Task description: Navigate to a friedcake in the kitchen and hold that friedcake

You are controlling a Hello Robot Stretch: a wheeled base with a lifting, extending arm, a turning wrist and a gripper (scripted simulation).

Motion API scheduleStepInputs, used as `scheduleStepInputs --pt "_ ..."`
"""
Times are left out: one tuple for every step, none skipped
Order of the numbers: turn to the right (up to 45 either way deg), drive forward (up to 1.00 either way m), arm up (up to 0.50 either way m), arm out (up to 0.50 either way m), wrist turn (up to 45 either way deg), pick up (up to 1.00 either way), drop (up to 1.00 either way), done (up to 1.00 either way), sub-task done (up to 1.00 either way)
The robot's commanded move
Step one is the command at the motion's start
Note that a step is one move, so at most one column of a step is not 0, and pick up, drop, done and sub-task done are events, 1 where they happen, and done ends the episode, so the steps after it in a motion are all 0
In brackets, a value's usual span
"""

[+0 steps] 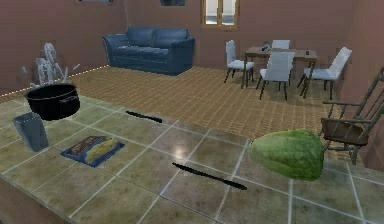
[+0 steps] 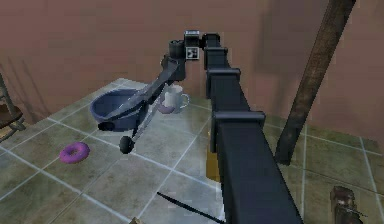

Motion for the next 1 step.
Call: scheduleStepInputs --pt "0.0 0.0 0.0 0.0 45.0 0.0 0.0 0.0 0.0"
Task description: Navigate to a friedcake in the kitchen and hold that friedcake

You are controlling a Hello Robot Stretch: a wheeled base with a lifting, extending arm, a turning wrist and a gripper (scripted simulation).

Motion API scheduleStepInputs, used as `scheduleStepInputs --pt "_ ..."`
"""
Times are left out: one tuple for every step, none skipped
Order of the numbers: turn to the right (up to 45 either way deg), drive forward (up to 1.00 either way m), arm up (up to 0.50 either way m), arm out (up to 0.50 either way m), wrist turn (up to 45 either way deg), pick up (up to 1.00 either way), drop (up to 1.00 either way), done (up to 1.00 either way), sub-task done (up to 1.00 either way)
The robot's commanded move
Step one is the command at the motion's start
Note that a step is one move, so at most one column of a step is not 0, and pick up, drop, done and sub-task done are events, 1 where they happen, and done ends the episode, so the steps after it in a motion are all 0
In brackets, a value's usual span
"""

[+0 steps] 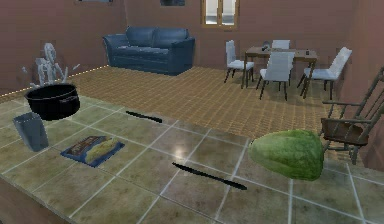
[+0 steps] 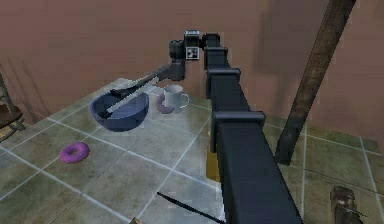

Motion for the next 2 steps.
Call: scheduleStepInputs --pt "0.0 0.0 0.0 0.0 45.0 0.0 0.0 0.0 0.0" --pt "0.0 0.0 0.0 0.0 21.0 0.0 0.0 0.0 0.0"
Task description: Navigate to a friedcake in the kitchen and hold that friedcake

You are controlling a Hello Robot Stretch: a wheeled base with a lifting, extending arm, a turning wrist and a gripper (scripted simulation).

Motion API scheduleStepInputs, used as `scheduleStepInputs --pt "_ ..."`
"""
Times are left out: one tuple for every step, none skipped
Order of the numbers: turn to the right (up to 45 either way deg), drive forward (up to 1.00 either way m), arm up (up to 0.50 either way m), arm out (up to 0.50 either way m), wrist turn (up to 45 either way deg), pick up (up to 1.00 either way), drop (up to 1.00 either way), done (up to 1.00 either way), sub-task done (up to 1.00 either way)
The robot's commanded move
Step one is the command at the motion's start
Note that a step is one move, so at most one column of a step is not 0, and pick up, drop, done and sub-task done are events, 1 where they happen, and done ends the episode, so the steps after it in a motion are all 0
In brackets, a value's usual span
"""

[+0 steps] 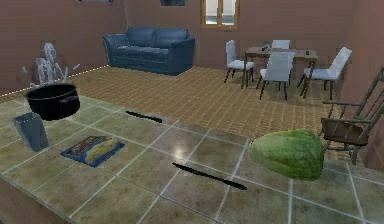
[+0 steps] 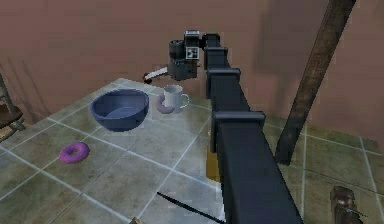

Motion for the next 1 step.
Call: scheduleStepInputs --pt "0.0 0.0 -0.14 0.0 0.0 0.0 0.0 0.0 0.0"
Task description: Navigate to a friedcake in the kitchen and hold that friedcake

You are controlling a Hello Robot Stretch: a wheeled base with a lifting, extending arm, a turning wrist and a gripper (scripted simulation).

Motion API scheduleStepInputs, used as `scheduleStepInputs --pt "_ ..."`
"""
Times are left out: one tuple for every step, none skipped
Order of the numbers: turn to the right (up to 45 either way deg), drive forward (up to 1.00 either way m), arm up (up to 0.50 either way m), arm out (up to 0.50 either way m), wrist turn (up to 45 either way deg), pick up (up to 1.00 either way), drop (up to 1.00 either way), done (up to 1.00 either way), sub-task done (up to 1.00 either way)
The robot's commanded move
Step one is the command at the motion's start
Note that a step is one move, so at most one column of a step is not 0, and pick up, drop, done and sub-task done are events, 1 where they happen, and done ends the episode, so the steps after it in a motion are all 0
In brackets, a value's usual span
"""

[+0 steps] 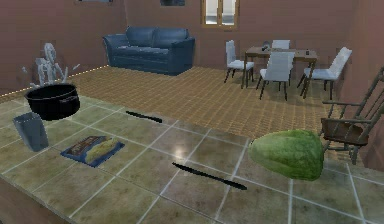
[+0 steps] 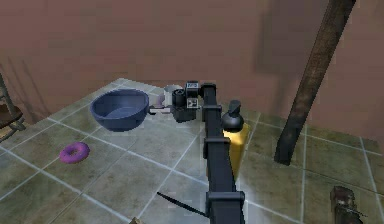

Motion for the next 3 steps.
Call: scheduleStepInputs --pt "0.0 0.0 0.0 0.0 0.0 1.0 0.0 0.0 0.0" --pt "0.0 0.0 0.1 0.0 0.0 0.0 0.0 0.0 0.0" --pt "0.0 0.0 0.0 0.0 0.0 0.0 0.0 1.0 0.0"
